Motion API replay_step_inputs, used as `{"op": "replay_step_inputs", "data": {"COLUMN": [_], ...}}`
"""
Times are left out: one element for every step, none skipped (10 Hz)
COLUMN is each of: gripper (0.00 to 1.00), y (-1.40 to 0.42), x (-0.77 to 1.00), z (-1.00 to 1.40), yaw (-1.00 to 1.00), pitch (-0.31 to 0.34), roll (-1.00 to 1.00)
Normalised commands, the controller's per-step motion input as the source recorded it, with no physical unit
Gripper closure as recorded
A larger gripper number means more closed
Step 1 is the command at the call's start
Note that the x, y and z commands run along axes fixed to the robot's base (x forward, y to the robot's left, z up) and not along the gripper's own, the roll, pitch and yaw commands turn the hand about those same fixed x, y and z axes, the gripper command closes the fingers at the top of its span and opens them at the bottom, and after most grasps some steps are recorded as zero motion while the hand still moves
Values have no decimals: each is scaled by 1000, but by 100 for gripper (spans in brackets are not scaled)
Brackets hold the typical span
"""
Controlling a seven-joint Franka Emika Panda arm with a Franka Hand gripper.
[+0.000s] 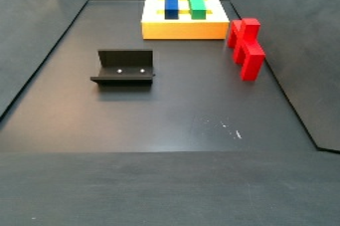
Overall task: Pick up the purple object. Move up. Move to above the board. Insert the purple object.
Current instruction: Move to above the board.
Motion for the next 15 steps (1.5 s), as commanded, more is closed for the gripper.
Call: {"op": "replay_step_inputs", "data": {"gripper": [100, 100, 100, 100, 100, 100, 100, 100, 100, 100, 100, 100, 100, 100, 100], "y": [-1400, -1400, -1400, -1400, -1400, -784, -542, -268, -148, -65, -58, -46, -43, -41, -40], "x": [646, 655, 670, 700, 717, 453, 345, 173, 96, 62, 63, 71, 74, 78, 84], "z": [153, 156, 162, 168, 178, 111, 89, 52, 33, 25, 24, 24, 25, 29, 26], "yaw": [1000, 1000, 1000, 1000, 1000, 1000, 1000, 1000, 1000, 1000, 1000, 958, 787, 527, 327], "pitch": [66, 77, 84, 100, 113, 139, 143, 139, 139, 153, 174, 220, 214, 197, 175], "roll": [-5, -5, -9, -2, -1, 8, 13, 20, 33, 47, 55, 71, 72, 71, 67]}}
